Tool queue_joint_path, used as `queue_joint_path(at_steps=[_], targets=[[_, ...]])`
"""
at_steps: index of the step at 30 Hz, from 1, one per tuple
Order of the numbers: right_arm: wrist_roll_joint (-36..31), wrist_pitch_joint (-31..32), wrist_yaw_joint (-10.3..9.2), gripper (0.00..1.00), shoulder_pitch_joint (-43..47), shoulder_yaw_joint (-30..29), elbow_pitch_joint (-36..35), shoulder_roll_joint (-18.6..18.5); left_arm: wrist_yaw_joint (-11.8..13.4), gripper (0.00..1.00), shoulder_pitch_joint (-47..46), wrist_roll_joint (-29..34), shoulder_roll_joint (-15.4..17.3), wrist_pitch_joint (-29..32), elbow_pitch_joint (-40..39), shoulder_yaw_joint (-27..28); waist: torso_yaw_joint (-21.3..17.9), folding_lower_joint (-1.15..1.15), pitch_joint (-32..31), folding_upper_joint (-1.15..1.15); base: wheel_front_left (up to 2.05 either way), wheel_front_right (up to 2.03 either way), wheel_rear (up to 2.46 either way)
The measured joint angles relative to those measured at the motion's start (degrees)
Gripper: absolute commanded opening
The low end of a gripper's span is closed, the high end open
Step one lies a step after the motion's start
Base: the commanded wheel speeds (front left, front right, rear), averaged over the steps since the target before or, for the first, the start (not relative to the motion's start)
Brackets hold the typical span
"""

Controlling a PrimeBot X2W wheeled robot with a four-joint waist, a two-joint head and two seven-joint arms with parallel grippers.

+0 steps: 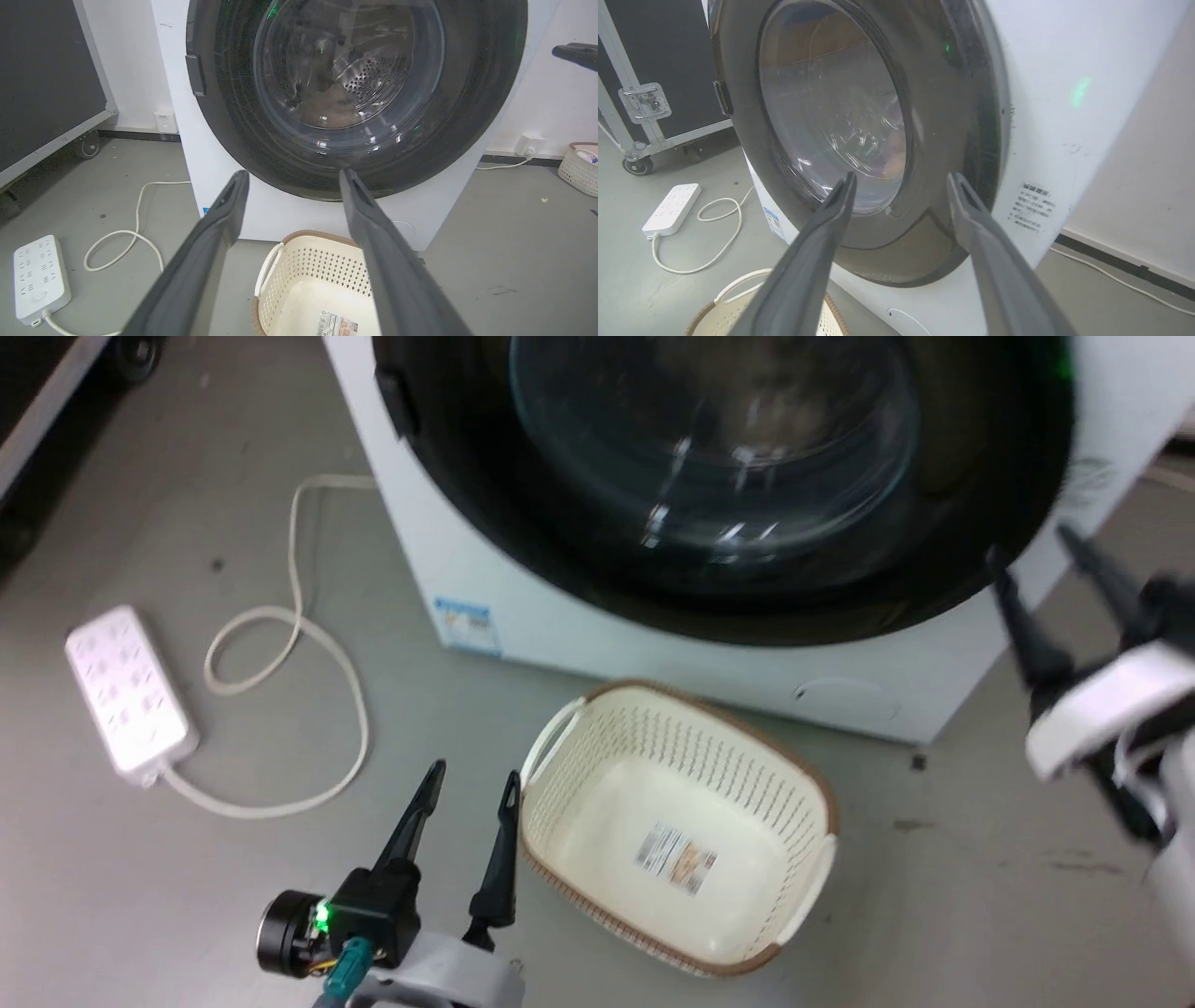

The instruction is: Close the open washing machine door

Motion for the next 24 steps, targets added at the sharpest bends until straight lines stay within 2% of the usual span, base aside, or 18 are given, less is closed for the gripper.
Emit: queue_joint_path(at_steps=[5, 6, 11, 16, 24], targets=[[-6.2, -0.1, -0.01, 1.0, 12.0, -7.5, -10.3, 2.9, -1.1, 1.0, 1.2, 0.1, 0.0, 0.0, 0.7, 1.8, -2.4, 0.0, -4.6, 0.0, 0.0, 0.0, 0.0], [-9.8, -0.1, -0.01, 1.0, 19.4, -13.1, -16.9, 5.9, -1.6, 1.0, 2.1, 0.1, 0.0, 0.0, 0.8, 2.7, -3.8, -0.01, -6.9, 0.0, 0.0, 0.0, 0.0], [-15.7, -0.1, -0.01, 1.0, 31.2, -21.0, -24.4, 13.6, -2.7, 1.0, 3.7, 0.1, 0.0, 0.0, 1.2, 3.7, -5.9, -0.01, -9.4, 0.0, 0.0, 0.0, 0.0], [-19.6, -0.1, -0.01, 1.0, 38.5, -24.0, -27.9, 19.3, -3.5, 1.0, 3.9, 0.1, 0.0, 0.0, 2.1, 4.1, -7.3, 0.0, -10.2, 0.0, 0.0, 0.0, 0.0], [-21.7, -0.1, -0.01, 1.0, 41.2, -23.6, -28.8, 21.5, -3.5, 1.0, 3.9, -0.2, 0.0, 0.0, 3.8, 4.0, -8.3, 0.01, -10.3, 0.0, 0.0, 0.0, 0.0]])
